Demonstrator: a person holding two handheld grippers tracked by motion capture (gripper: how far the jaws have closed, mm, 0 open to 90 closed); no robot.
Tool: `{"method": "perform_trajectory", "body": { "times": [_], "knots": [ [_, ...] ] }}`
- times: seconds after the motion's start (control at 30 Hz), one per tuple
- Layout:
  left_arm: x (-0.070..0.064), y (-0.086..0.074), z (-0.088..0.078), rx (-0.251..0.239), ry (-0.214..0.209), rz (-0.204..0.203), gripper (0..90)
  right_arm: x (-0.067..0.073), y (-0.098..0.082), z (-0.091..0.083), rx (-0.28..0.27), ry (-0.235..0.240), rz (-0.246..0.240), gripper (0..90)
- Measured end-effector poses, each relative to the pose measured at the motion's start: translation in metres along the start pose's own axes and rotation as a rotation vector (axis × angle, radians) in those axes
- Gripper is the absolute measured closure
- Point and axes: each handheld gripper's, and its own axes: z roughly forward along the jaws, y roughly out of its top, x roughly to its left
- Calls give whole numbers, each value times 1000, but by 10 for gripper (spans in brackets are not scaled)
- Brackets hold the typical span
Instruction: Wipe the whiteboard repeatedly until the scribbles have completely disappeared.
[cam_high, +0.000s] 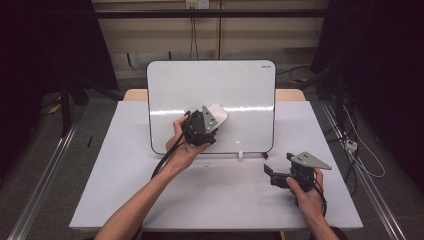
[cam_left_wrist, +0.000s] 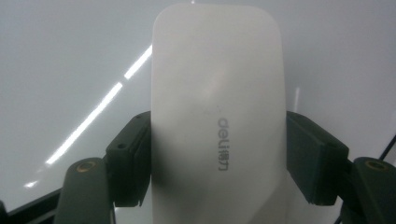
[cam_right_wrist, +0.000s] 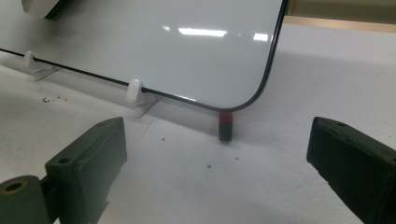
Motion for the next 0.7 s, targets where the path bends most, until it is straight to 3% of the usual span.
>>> {"method": "perform_trajectory", "body": {
  "times": [0.4, 0.57, 0.7],
  "knots": [
    [5, -2, -10, -38, -16, -35, 311, 0, 0, 0, -1, 2, 0, 49],
    [5, 0, -15, -49, -16, -32, 311, 1, 0, -1, -2, 1, 1, 49],
    [8, -1, -16, -72, -29, -59, 311, 1, 1, 0, -3, -2, 7, 51]
  ]
}}
